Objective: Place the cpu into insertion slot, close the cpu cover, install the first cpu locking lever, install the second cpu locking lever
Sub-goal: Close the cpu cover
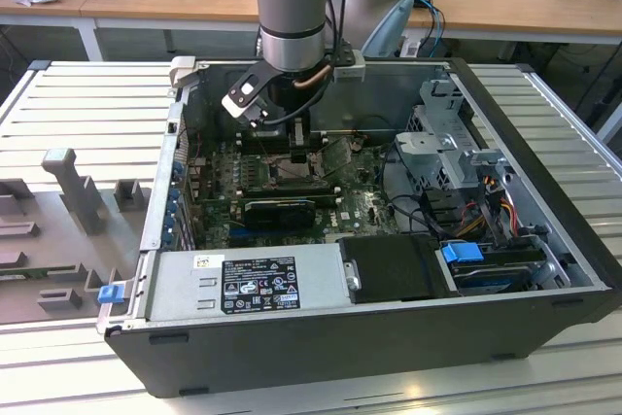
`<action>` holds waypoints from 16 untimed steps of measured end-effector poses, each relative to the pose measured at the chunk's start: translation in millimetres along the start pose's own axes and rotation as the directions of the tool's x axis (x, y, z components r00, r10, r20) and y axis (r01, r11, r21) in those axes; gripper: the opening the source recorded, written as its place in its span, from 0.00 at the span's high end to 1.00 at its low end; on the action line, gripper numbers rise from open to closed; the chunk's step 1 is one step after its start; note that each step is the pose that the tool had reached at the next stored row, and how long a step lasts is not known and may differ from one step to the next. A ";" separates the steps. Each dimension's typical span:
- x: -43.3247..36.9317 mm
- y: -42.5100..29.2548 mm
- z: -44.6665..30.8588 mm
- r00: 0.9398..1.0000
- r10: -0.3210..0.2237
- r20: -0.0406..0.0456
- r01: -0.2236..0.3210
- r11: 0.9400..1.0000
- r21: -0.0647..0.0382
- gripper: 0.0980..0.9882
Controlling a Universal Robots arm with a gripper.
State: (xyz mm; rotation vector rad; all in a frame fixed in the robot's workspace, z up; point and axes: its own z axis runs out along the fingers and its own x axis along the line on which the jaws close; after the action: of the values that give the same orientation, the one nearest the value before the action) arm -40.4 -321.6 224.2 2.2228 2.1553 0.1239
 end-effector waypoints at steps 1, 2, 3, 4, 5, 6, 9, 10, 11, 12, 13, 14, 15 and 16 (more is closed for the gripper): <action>0.0 0.0 0.0 1.000 0.000 0.000 0.000 1.000 0.000 0.99; -0.1 0.2 0.0 1.000 0.000 0.000 0.000 1.000 0.000 0.99; -0.1 0.3 0.0 1.000 0.000 0.000 0.000 1.000 0.000 0.99; -0.1 0.3 0.0 1.000 0.000 0.000 0.000 1.000 0.000 0.99; -0.2 0.5 0.0 1.000 0.000 0.000 0.000 1.000 0.000 0.99; -0.2 1.1 0.1 1.000 0.000 0.000 0.000 1.000 0.000 0.99; 0.0 4.5 0.4 1.000 0.000 0.000 0.000 1.000 0.001 0.99; -0.1 4.8 0.5 1.000 0.000 0.000 0.000 1.000 0.001 0.99; 0.0 4.9 0.1 1.000 0.000 0.001 0.000 1.000 0.001 0.99; 0.0 5.0 -0.5 1.000 0.000 0.001 0.000 1.000 0.001 0.99; 0.1 5.0 -1.2 1.000 0.000 0.000 0.000 1.000 0.001 0.99; 0.1 5.1 -1.9 1.000 0.000 0.000 0.000 1.000 0.001 0.99; 0.1 5.2 -3.3 1.000 0.000 0.000 0.000 1.000 0.001 0.99; 0.1 5.3 -4.0 1.000 0.000 0.000 0.000 1.000 0.001 0.99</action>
State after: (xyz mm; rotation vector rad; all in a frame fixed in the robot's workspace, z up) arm -35.5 -321.8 228.6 2.2233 2.1559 0.1221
